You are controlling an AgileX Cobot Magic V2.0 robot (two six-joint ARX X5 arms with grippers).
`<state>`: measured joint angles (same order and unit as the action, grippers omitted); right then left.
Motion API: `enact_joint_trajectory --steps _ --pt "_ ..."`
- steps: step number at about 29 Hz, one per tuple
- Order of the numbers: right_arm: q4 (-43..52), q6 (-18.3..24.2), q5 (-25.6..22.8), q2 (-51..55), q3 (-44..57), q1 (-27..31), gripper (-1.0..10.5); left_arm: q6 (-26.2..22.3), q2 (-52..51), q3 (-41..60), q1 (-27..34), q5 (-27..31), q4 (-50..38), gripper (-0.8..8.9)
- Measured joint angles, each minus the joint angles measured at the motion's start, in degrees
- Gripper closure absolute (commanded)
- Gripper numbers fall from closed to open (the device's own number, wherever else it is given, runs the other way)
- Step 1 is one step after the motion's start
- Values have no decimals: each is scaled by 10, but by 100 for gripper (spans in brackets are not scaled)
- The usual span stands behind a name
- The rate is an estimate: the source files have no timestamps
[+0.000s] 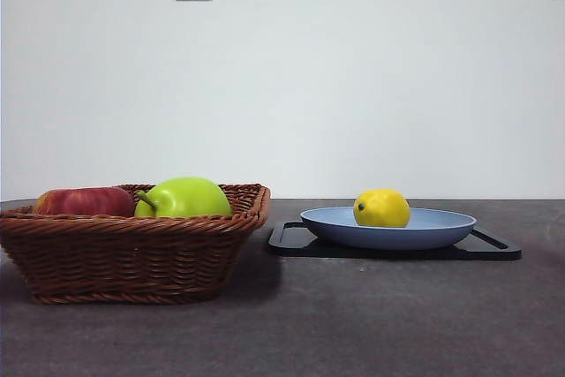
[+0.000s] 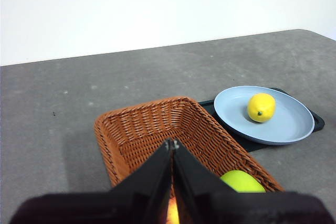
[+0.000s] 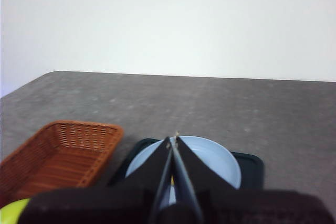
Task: Take the lemon from the basket,put the lemon in the plate,hand out the plate
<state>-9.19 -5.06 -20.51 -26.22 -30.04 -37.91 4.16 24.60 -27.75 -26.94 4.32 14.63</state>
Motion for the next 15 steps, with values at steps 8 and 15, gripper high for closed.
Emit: enact_joint_trajectory --steps 8,15 --pt "-2 -3 -21 -2 0 0 943 0 15 0 0 0 1 805" --pt "-2 -3 -21 -2 0 0 943 0 11 0 0 0 3 805"
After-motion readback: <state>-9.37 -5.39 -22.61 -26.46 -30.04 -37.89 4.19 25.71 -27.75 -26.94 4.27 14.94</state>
